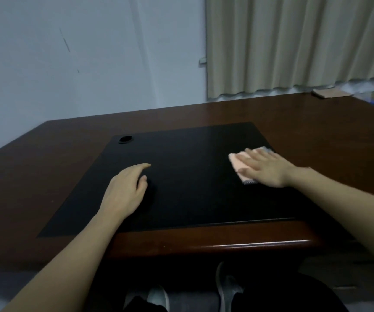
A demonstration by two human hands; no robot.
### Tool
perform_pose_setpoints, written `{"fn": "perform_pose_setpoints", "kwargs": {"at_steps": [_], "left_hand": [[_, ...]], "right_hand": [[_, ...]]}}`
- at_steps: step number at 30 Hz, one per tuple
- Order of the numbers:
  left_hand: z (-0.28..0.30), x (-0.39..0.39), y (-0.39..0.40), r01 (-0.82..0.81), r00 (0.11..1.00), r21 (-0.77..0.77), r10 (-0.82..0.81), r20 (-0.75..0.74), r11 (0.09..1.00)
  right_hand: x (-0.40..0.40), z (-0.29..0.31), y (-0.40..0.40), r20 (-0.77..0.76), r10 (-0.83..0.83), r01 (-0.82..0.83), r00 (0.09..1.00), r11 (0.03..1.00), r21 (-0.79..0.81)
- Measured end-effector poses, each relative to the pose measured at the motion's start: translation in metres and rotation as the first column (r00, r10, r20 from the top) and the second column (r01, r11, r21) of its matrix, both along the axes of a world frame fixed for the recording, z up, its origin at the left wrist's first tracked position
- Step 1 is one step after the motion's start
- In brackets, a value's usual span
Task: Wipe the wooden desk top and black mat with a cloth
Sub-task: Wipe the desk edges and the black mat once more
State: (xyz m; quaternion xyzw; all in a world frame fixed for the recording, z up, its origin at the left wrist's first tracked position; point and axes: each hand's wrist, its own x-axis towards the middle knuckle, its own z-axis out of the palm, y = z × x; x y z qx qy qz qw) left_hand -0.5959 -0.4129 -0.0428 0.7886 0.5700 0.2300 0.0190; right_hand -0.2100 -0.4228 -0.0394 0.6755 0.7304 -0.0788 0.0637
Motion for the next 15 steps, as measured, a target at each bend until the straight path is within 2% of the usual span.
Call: {"fn": "perform_pose_setpoints", "kwargs": {"at_steps": [4, 7, 10, 12, 15], "left_hand": [[-0.004, -0.002, 0.007, -0.014, 1.0, 0.0, 0.014, -0.009, 1.0], [-0.007, -0.004, 0.013, -0.067, 0.997, -0.03, 0.066, -0.032, 0.997], [-0.008, -0.004, 0.019, -0.145, 0.989, -0.072, 0.142, -0.046, 0.987], [-0.01, -0.004, 0.017, -0.178, 0.984, -0.103, 0.176, -0.035, 0.979], [-0.012, -0.003, 0.018, -0.191, 0.982, -0.115, 0.19, -0.021, 0.975]], "right_hand": [[-0.005, -0.002, 0.064, 0.02, -0.121, 0.12, 0.992, 0.993, 0.018], [-0.058, -0.002, 0.097, 0.026, -0.089, 0.089, 0.996, 0.996, 0.013], [-0.131, -0.002, 0.098, 0.019, 0.126, -0.127, 0.992, 0.991, 0.031], [-0.168, -0.006, 0.076, 0.027, 0.335, -0.336, 0.942, 0.941, 0.035], [-0.148, -0.007, 0.067, 0.016, 0.534, -0.534, 0.845, 0.843, 0.06]]}}
